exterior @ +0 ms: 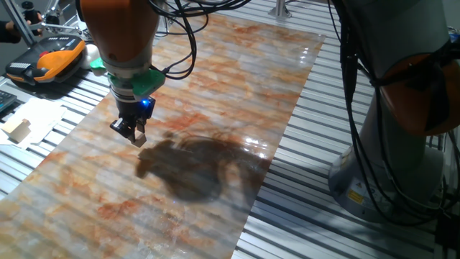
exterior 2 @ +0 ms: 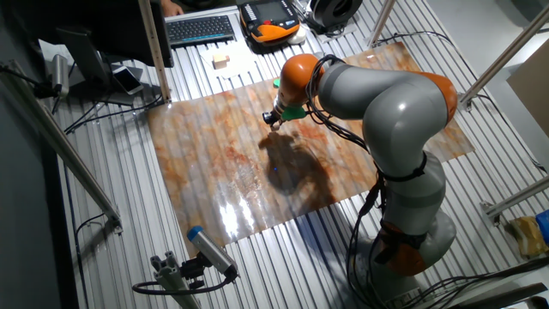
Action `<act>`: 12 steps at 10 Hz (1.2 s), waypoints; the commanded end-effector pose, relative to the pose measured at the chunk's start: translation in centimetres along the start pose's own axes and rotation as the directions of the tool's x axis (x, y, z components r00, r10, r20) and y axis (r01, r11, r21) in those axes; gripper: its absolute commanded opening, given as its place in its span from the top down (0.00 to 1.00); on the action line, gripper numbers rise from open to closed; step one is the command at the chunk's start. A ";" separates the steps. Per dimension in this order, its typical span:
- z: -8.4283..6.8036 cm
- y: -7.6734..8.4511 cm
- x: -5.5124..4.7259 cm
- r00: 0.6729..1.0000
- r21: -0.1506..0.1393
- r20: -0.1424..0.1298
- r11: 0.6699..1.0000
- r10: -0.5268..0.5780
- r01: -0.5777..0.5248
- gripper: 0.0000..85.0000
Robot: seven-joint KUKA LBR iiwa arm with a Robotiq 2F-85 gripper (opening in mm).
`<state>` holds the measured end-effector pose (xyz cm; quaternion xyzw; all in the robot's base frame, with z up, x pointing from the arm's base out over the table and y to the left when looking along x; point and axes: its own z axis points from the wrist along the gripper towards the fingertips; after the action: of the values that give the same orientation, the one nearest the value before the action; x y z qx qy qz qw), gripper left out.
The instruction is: Pick up the small block on the left and move it to the right
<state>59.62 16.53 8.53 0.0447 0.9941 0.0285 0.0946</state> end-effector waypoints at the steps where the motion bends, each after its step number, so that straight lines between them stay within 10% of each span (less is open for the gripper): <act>1: 0.0 0.0 0.0 1.000 0.000 0.001 1.000 0.000 0.000 1.00; 12: 0.2 0.0 0.3 1.000 0.002 0.003 1.000 0.004 -0.004 1.00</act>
<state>59.38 16.61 8.28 0.0470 0.9939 0.0274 0.0956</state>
